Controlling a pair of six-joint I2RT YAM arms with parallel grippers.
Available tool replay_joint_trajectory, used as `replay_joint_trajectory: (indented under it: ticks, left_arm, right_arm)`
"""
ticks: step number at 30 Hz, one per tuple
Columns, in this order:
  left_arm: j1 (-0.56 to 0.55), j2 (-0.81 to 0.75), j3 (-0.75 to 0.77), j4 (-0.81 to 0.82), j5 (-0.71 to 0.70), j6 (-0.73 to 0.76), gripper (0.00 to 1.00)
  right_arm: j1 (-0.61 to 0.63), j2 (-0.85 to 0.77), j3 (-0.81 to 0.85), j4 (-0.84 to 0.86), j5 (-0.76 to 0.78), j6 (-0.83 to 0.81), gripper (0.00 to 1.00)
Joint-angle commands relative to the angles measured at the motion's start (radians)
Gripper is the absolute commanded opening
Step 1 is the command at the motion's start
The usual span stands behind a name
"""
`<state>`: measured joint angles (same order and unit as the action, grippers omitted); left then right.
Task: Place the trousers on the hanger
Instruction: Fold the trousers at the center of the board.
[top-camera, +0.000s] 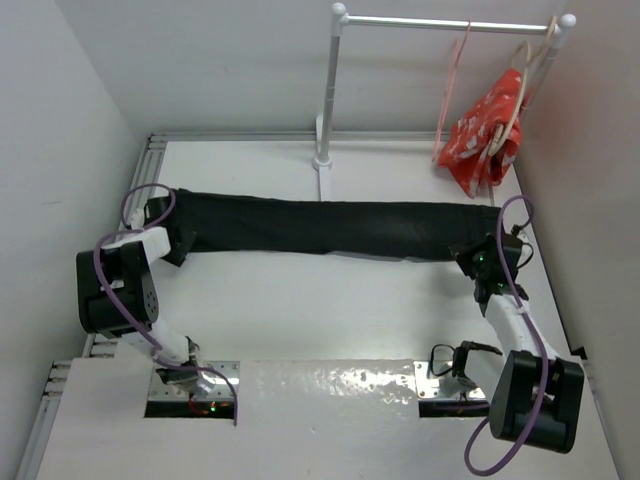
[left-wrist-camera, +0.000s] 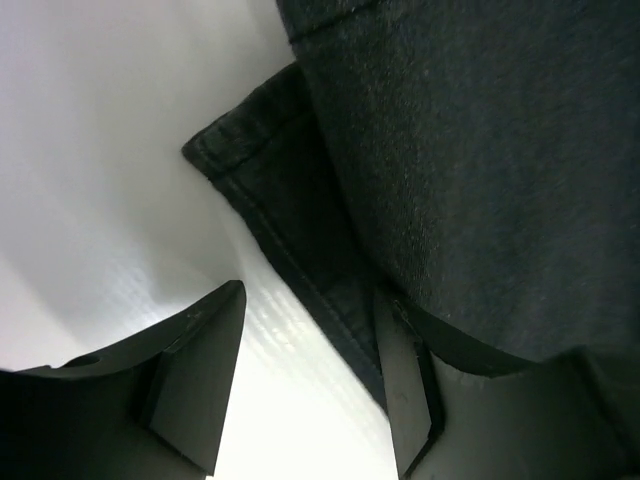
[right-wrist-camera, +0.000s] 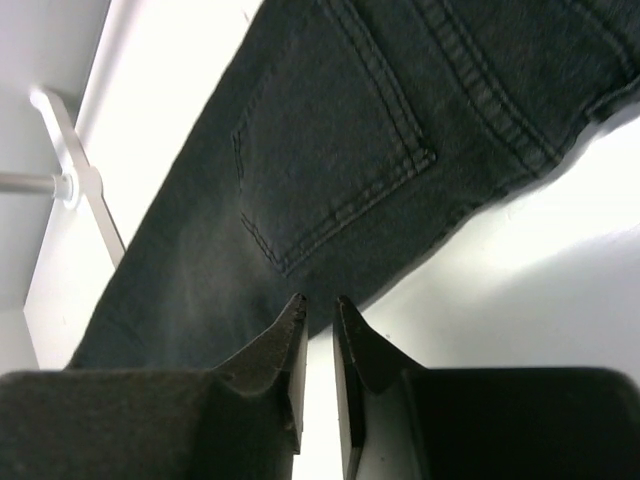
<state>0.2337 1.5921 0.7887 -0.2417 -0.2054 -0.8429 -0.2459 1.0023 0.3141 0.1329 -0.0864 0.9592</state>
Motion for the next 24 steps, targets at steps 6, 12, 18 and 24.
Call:
replay_joint_trajectory:
  ticks: [6, 12, 18, 24]
  left_arm:
    - [0.007, -0.026, -0.072, 0.185, 0.006, -0.064, 0.54]
    - [0.006, -0.032, -0.094, 0.225, 0.021, -0.090, 0.38]
    - [0.004, -0.084, -0.131, 0.266, -0.025, -0.087, 0.51]
    - [0.001, -0.085, -0.130, 0.206, -0.018, -0.105, 0.11]
  right_arm:
    - [0.003, 0.024, -0.029, 0.098, -0.084, -0.016, 0.18]
    - [0.002, 0.047, -0.030, 0.117, -0.115, -0.025, 0.18]
    - [0.002, 0.053, -0.033, 0.129, -0.125, -0.027, 0.18]
    - [0.005, 0.044, -0.030, 0.131, -0.134, -0.031, 0.18]
